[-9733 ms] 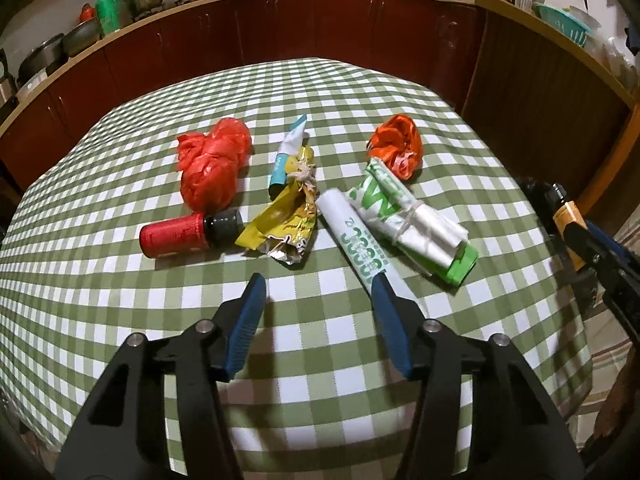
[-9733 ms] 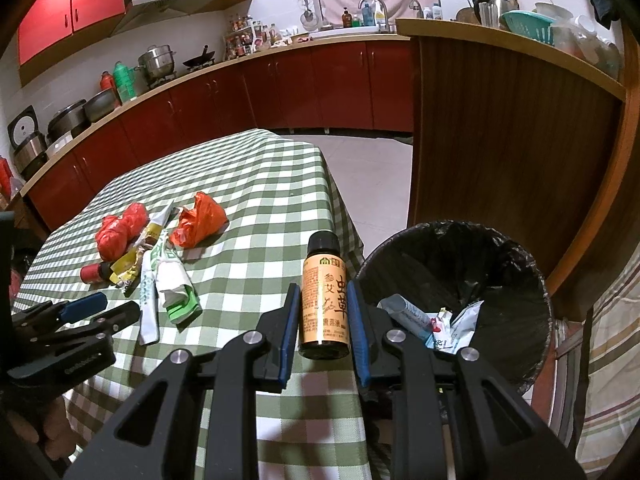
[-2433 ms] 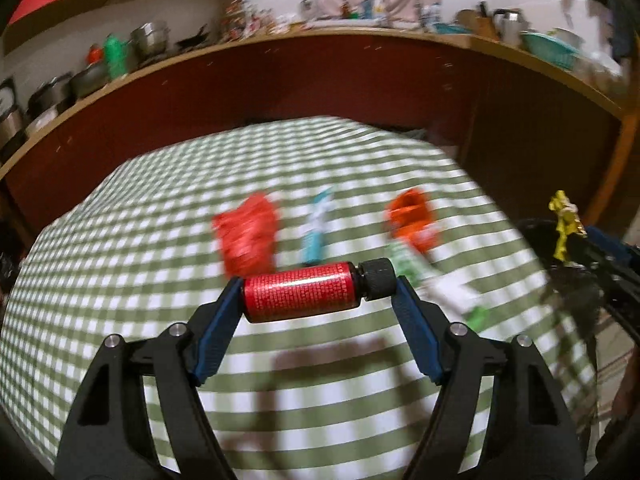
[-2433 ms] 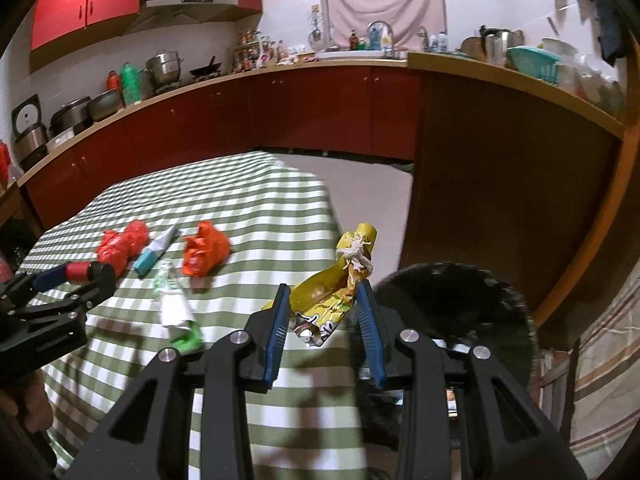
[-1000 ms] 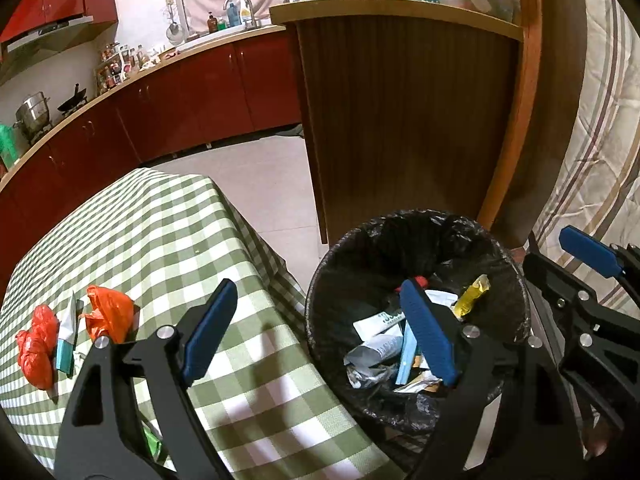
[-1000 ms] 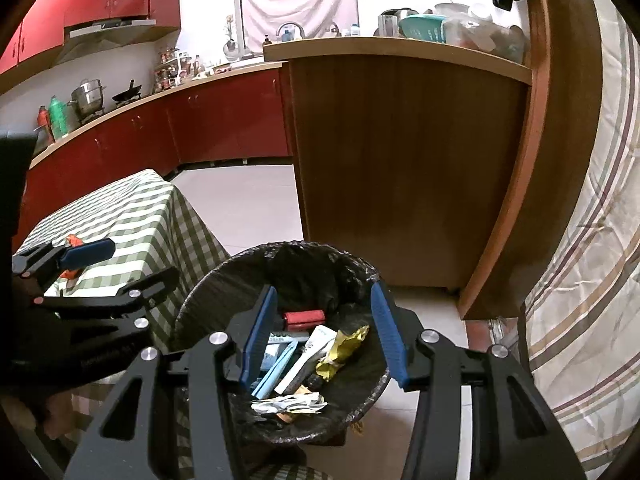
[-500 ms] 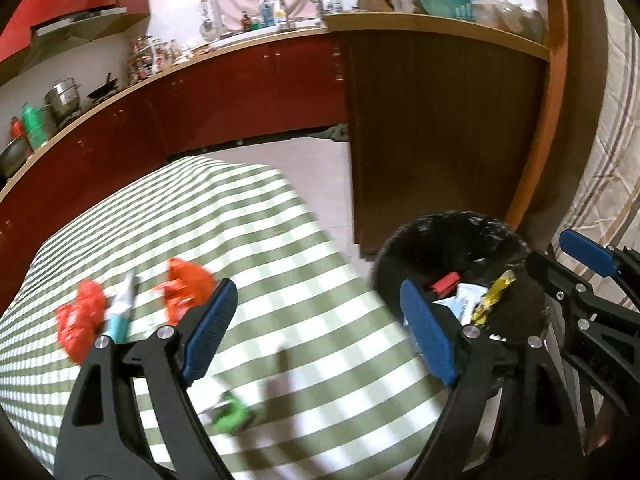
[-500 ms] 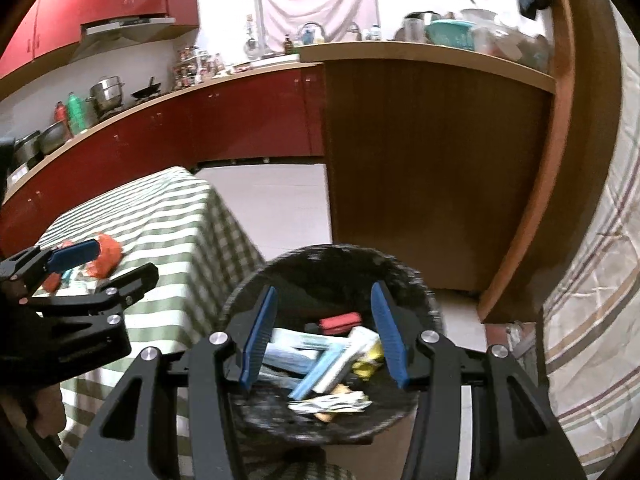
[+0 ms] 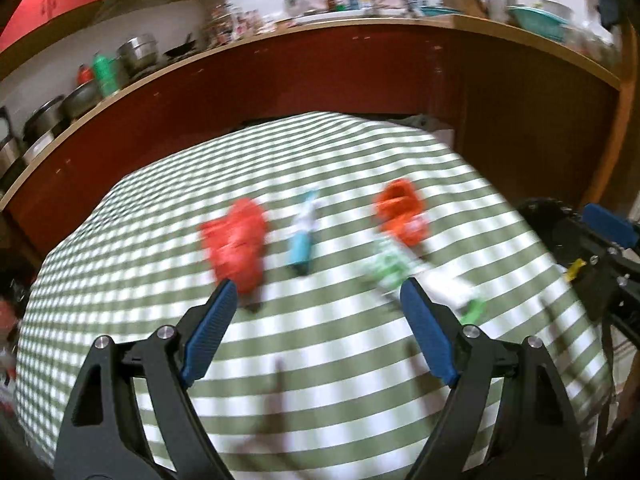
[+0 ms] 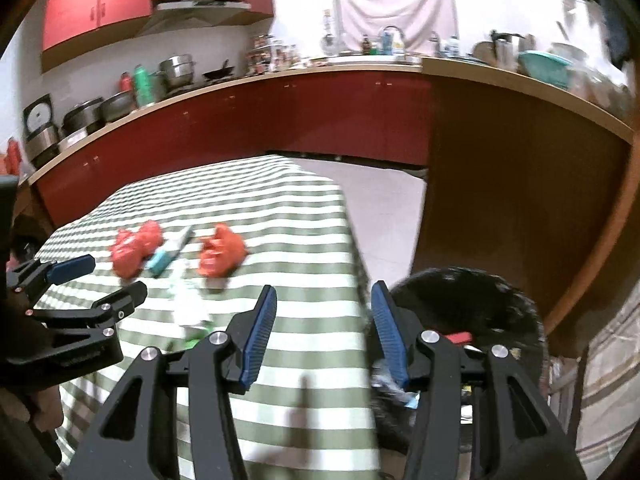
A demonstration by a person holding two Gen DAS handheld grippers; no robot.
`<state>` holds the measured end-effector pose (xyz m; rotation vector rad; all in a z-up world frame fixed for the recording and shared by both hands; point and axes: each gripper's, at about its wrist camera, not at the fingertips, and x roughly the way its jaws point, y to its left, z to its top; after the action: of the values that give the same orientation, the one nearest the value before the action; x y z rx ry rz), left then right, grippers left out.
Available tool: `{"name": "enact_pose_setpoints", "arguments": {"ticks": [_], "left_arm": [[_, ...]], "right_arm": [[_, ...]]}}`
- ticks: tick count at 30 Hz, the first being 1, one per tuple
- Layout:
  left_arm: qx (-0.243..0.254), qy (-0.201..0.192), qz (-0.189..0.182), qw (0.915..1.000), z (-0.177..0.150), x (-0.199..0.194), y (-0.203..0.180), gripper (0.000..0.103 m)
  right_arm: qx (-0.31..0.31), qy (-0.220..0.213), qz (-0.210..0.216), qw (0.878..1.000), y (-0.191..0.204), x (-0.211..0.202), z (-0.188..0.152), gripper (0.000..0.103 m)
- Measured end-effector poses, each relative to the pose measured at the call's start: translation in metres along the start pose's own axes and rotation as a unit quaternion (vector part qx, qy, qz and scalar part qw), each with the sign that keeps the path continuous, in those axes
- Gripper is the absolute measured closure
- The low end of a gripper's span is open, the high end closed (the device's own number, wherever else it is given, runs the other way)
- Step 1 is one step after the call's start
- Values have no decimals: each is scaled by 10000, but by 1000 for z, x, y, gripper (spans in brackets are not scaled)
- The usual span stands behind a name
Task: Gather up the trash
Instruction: 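Move both tools back to the table toward the remaining items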
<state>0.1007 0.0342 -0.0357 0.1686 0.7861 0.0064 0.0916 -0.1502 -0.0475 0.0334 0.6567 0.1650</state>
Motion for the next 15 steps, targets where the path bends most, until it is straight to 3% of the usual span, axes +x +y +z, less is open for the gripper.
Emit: {"name": "enact_pose_setpoints", "arguments": {"ticks": [15], "left_arm": [[-617,302,599,9958,-30,5,106,21]], "right_arm": [[-667,510,477,9953,79,35,1,54]]}}
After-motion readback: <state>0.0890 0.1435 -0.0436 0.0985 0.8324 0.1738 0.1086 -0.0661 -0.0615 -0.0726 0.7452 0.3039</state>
